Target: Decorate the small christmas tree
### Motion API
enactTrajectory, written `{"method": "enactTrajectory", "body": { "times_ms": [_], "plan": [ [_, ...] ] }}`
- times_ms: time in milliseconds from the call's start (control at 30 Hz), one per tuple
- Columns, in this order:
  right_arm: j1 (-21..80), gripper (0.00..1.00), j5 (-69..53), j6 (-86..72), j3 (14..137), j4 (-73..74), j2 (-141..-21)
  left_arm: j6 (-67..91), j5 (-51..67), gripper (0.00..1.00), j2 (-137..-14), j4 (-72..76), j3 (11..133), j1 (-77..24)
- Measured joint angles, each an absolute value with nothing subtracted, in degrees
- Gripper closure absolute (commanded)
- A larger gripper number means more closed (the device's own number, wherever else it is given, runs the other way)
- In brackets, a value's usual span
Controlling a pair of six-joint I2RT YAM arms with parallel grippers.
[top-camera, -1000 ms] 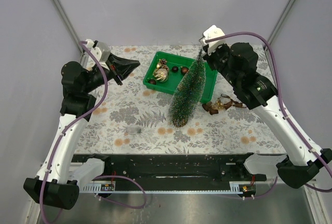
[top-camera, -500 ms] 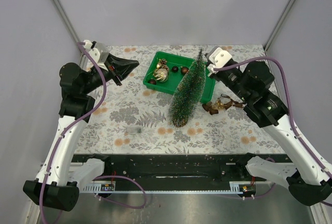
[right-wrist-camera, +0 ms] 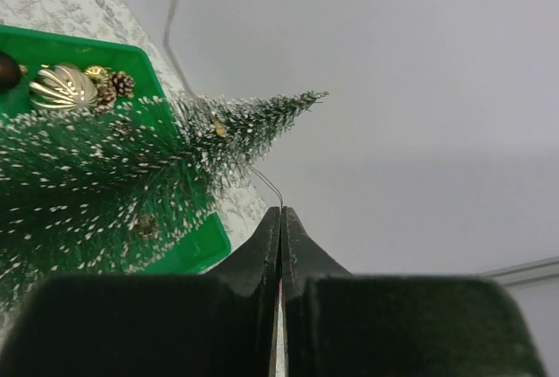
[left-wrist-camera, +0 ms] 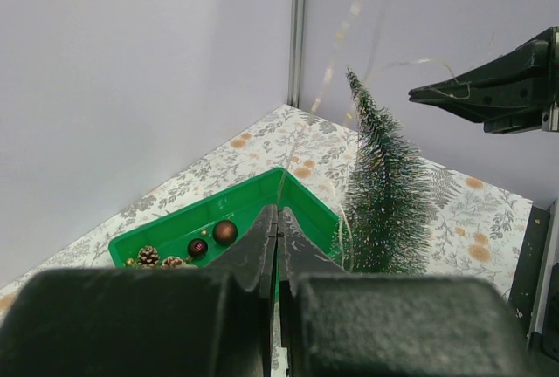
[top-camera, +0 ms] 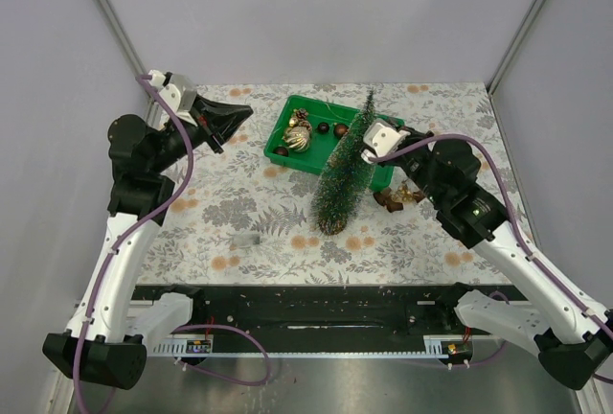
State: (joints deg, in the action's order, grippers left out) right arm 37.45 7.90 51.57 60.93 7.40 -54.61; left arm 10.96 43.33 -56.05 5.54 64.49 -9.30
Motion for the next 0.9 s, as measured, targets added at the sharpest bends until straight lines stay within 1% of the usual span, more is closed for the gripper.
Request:
{"method": "enactTrajectory", "body": {
  "times_ms": [133, 200, 333, 533, 700, 900],
  "plan": [
    [37.5, 1.0, 10.2, 54.3, 59.3, 2.4, -54.7, 10.9, 42.9, 1.0, -56.0, 5.5, 64.9, -9.2],
    [37.5, 1.0, 13.3, 56.2, 59.2, -1.3, -55.7, 10.9, 42.8, 1.0, -56.0, 5.5, 64.9, -9.0],
    [37.5, 1.0, 20.7, 62.0, 61.6, -10.8, -62.5, 10.9, 42.8, 1.0, -55.9, 5.1, 64.9, -8.7],
    [35.5, 1.0, 24.9, 68.7, 62.0, -19.7, -70.4, 10.9, 42.7, 1.0, -54.2, 3.3, 64.9, -8.0],
    [29.9, 1.0, 25.7, 65.9, 62.9, -21.6, -71.9, 10.9, 42.0, 1.0, -51.9, 2.6, 64.9, -7.2],
    [26.4, 1.0, 19.2, 56.6, 65.7, -21.6, -71.6, 11.9, 42.1, 0.99, -52.1, 2.7, 64.0, -7.1]
  ]
}}
